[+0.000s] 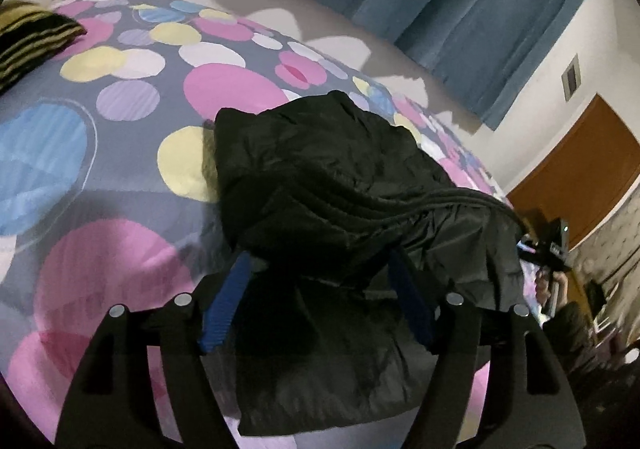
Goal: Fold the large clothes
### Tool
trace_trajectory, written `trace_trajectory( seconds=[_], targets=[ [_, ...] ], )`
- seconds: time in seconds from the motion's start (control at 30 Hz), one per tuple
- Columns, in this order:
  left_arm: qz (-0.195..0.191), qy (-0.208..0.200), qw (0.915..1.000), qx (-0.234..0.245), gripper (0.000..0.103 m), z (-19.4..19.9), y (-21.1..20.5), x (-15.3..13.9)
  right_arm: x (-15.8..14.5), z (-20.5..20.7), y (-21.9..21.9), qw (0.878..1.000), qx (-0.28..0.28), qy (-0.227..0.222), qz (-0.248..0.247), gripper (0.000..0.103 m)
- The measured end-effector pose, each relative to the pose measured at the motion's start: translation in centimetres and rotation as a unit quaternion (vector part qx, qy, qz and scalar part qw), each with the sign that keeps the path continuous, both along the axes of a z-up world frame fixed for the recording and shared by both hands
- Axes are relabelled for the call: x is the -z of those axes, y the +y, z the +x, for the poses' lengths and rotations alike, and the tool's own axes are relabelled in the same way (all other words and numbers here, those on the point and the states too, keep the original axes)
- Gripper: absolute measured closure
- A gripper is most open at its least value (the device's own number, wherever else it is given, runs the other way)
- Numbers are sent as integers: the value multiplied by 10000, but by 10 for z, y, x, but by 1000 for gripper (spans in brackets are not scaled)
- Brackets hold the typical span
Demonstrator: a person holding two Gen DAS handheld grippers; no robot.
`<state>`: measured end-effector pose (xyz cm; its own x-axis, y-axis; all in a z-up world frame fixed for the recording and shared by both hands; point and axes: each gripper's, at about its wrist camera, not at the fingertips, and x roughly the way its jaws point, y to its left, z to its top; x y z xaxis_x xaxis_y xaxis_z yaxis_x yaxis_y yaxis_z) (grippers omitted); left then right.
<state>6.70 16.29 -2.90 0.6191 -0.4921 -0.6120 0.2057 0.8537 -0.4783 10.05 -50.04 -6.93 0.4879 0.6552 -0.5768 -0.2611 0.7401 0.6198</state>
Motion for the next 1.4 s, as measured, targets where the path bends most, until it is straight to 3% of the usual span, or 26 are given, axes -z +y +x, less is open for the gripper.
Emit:
trace_trajectory(
  seconds=[0.2,0.47,0.57,0.6,0.63,0.67,0.7,0.83,1.07,1.4],
  targets=[
    [-14,-86,10000,6,31,14,5,-2,-6,16,17,9979,-449,-259,-377,28],
    [388,-204,9984,345,24,40,-8,-1,-5,28,27,9971,-666,-289,-231,27],
    [379,-2,9981,476,25,52,-10,6,-2,31,28,9974,-635,-268,-187,27],
    [354,118,9981,490,26,56,-10,9,-2,31,28,9977,-552,-289,-265,34],
    [400,111,9981,458,36,56,-11,9,-2,31,29,9979,-468,-298,-337,54],
    [544,63,9975,450,49,56,-14,9,-2,32,31,9979,-433,-262,-404,62],
    [662,17,9968,446,51,54,-17,9,-1,32,32,9977,-423,-251,-466,70],
    [1045,-195,9937,357,70,46,-27,3,-6,23,37,9956,-343,-373,-792,84],
    [1234,-459,9910,254,84,31,-34,-21,-33,2,36,9933,-93,-739,-887,91],
    [1566,-861,9839,36,87,51,-40,-69,-84,21,42,9872,252,-1239,-976,92]
  ],
)
